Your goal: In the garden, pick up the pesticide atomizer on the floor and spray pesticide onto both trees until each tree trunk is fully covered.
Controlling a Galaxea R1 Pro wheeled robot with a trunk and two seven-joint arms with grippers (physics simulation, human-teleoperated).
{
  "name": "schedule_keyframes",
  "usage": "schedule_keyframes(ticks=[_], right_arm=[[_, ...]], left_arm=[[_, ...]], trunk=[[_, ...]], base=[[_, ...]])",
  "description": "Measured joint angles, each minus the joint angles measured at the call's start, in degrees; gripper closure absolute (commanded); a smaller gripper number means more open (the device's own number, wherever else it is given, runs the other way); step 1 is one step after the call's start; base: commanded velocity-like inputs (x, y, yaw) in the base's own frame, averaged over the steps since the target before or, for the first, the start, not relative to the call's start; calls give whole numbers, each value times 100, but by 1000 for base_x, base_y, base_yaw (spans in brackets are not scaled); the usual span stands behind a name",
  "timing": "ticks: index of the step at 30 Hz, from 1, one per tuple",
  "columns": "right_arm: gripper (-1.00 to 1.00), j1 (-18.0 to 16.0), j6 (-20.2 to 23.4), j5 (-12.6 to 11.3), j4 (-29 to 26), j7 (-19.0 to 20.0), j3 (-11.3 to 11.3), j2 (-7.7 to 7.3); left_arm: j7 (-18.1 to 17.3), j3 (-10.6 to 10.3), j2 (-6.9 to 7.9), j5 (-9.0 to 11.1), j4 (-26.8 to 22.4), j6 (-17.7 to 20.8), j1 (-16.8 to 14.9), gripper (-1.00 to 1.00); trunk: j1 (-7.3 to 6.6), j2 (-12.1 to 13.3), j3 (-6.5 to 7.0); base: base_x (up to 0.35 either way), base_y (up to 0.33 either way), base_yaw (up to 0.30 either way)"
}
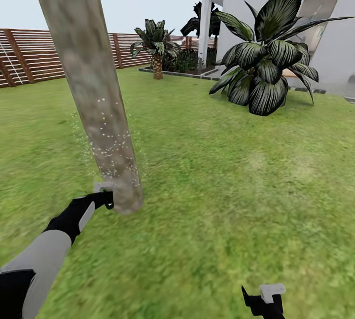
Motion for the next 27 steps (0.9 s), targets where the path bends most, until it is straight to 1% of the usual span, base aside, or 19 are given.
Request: schedule_keyframes(ticks=[3, 8, 13, 15, 21, 24, 25, 26, 27], right_arm=[[-100, 0, 0, 0, 0, 0, 0, 0], [-100, 0, 0, 0, 0, -2, -1, 0], [-100, 0, 0, -8, -2, 0, -1, 0], [-100, 0, 0, -9, -6, 0, 2, 0], [-100, 0, 0, -9, -8, 9, 2, 0], [-100, 0, 0, -9, -9, 9, -1, 0], [-100, 0, 0, -9, -9, 9, -1, 0], [-100, 0, 0, -9, -6, 9, -1, 0], [-100, 0, 0, -9, -7, 9, -1, 0]], left_arm=[[1, 6, -50, -3, 28, -9, 82, 100], [6, 7, -55, 0, 23, -7, 212, 100], [25, 28, -55, -9, 15, 2, 221, 100], [31, 34, -55, -15, 14, 9, 222, 100], [32, 42, -55, -9, 13, 14, 222, 100], [32, 42, -55, -17, 14, 20, 222, 100], [77, 43, -53, -24, 13, 20, 222, 100], [203, 40, -54, -27, 14, 21, 222, 100], [431, 38, -54, -23, 14, 25, 221, 100]], trunk=[[0, 0, 0], [0, 0, 0], [0, 0, 1], [0, 0, 1], [0, 0, 1], [0, 0, 1], [0, 0, 1], [0, 0, 1], [0, 0, 1]], base=[[29, -193, 0], [2, -269, 0], [0, -274, 8], [41, -274, 160], [93, -273, 269], [189, -230, 254], [230, -198, 108], [235, -192, 55], [239, -188, 18]])
